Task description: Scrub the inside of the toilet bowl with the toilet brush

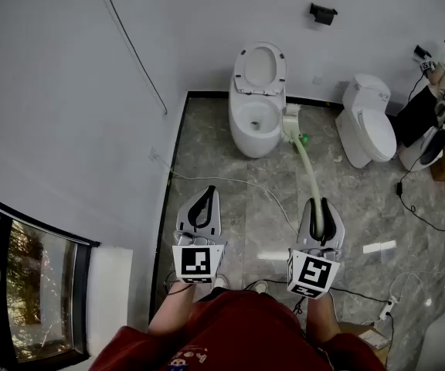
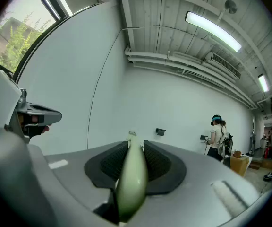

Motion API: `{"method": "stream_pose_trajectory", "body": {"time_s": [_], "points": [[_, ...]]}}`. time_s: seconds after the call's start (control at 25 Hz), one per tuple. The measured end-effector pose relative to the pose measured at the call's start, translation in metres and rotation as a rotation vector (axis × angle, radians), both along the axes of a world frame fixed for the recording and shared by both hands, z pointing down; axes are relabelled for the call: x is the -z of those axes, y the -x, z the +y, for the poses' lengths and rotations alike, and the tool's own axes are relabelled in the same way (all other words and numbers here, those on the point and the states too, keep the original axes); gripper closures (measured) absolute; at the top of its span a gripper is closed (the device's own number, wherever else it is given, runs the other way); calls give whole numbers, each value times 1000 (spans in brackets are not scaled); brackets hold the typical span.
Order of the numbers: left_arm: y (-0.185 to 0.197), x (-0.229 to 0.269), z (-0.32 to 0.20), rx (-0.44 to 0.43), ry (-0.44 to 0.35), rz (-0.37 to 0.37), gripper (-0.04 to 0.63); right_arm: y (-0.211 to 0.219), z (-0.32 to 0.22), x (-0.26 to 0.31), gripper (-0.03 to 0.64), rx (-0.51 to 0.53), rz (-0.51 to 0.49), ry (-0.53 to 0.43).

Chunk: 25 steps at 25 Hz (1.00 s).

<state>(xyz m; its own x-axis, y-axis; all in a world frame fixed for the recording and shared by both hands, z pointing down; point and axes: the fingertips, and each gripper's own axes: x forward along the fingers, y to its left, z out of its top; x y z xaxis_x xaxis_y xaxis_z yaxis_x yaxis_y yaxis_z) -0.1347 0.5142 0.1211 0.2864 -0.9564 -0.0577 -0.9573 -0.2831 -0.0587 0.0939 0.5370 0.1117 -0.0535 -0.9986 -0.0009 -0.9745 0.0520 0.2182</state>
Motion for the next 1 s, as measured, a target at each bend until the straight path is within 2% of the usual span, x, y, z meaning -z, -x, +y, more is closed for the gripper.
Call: {"method": "stream_pose_trajectory", "body": {"time_s": [0.32, 0.56, 0.84, 1.0], "points": [[1, 2, -7, -20, 6, 8, 589, 5, -7, -4, 503, -6, 3, 11], [20, -1, -9, -30, -7, 28, 589, 24, -8, -9, 504, -27, -13, 12], [38, -10, -9, -64, 30, 45, 589, 49, -8, -16, 503, -37, 5, 31], [44, -15, -17, -65, 23, 56, 589, 56, -15, -22, 504, -37, 4, 43]]}}
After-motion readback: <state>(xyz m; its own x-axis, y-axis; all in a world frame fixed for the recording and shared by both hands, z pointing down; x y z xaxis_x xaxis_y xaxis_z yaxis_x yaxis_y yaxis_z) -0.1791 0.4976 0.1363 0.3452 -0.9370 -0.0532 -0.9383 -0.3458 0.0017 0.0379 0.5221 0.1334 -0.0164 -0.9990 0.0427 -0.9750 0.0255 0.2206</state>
